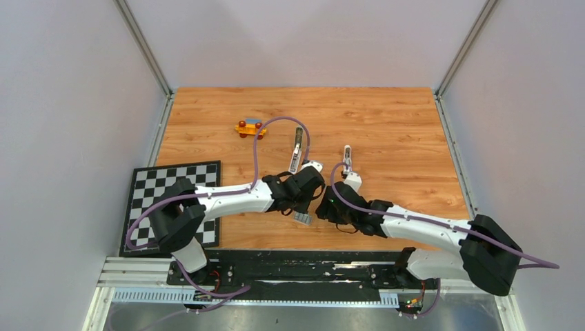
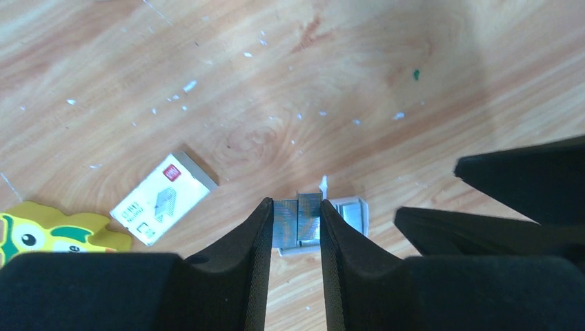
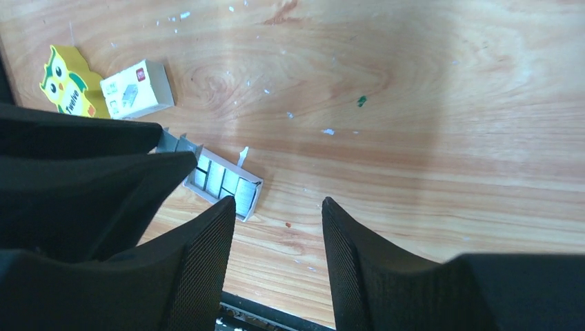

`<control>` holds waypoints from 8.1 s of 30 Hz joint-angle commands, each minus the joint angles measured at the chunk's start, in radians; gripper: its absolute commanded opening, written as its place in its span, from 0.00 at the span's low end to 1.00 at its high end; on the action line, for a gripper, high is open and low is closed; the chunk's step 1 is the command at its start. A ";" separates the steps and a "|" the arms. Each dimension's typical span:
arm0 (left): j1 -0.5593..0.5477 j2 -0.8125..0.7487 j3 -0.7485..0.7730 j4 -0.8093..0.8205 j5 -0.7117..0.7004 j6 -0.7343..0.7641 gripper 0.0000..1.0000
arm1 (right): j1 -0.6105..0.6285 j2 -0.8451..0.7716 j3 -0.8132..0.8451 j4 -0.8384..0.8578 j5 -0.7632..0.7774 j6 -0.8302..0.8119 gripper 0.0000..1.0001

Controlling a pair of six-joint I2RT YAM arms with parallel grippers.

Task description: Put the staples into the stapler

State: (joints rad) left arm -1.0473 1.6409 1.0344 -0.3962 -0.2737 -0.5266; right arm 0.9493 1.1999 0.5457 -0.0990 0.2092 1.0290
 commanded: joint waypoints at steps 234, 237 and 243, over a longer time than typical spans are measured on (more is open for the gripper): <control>0.427 -0.353 -0.162 0.042 0.548 0.137 0.97 | -0.633 0.565 0.600 -0.202 -0.263 -0.784 0.18; 0.427 -0.353 -0.163 0.040 0.546 0.138 0.97 | -0.633 0.567 0.602 -0.201 -0.267 -0.783 0.18; 0.428 -0.357 -0.165 0.040 0.545 0.139 0.97 | -0.636 0.570 0.601 -0.200 -0.266 -0.782 0.18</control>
State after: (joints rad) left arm -0.6247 1.2800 0.8490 -0.3676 0.2623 -0.4000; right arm 0.3313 1.7519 1.1355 -0.3023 -0.0463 0.2394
